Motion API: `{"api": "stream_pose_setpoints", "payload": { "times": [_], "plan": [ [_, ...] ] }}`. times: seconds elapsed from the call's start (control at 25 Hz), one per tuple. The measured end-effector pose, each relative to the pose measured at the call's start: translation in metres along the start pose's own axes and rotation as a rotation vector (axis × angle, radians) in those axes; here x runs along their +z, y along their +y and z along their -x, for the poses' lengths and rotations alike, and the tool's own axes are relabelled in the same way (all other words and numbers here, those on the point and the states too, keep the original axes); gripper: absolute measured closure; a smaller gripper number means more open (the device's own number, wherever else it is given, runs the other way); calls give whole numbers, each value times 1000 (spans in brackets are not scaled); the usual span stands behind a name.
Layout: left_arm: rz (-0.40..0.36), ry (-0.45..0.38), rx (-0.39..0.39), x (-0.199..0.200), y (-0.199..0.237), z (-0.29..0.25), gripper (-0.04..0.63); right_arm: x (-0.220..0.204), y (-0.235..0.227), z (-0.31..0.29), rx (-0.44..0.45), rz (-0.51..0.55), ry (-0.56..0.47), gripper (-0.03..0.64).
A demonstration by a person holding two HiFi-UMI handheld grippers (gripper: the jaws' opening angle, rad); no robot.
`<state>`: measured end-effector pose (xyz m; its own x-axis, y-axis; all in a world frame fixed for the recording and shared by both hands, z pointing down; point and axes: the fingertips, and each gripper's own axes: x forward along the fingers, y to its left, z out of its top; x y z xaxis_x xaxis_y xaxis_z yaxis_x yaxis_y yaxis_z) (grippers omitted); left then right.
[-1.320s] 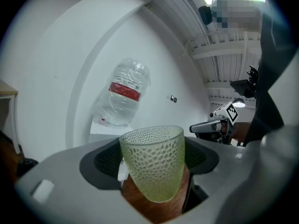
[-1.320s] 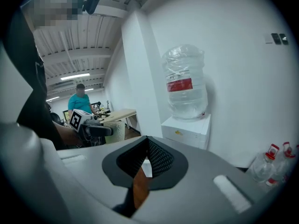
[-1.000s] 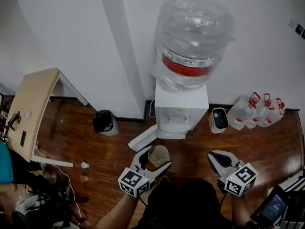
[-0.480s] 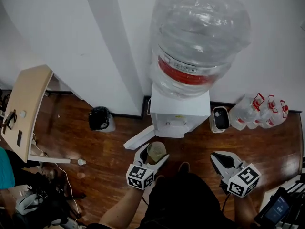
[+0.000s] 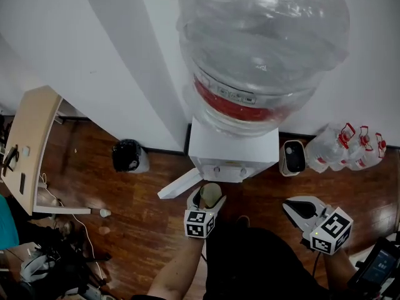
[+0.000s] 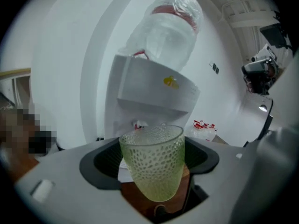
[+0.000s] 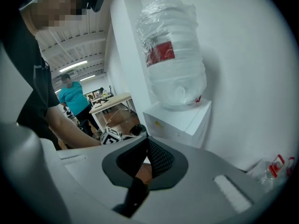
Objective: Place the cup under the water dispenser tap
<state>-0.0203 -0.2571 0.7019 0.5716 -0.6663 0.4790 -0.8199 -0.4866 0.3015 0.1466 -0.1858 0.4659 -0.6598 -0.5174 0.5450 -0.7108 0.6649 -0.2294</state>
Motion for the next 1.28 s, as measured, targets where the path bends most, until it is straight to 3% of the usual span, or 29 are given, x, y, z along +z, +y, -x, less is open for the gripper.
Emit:
{"api": "stream_pose_setpoints", "payload": {
  "times": [0.08, 0.36, 0.48, 0.68, 0.76, 0.88, 1.08, 1.16, 1.28],
  "plan": [
    [29, 27, 2, -19, 13, -20, 202, -8, -3, -8, 15, -11, 23, 615],
    [-5, 77, 59, -51, 49, -75, 202, -29, -11, -33, 53, 8, 87, 615],
    [-19, 55, 40, -64, 51, -97, 202, -38, -18, -40, 42, -7, 113, 615],
    [-179, -54, 58, -68, 56, -121, 204, -51, -24, -55, 74, 34, 204, 615],
    [-210, -91, 65, -70, 60, -131, 204, -55, -31, -66, 74, 39, 223, 615],
    [-250, -134, 80, -77, 63, -138, 204, -65, -37, -85, 86, 14, 227, 615],
    [-398, -214, 70, -78, 59, -151, 206, -81, -43, -117, 100, -7, 195, 615],
    [-422, -213, 83, -84, 63, -160, 206, -88, -45, -125, 102, -28, 195, 615],
    [-382, -177, 90, -103, 79, -170, 204, -95, -40, -130, 110, -35, 205, 615]
  ]
}}
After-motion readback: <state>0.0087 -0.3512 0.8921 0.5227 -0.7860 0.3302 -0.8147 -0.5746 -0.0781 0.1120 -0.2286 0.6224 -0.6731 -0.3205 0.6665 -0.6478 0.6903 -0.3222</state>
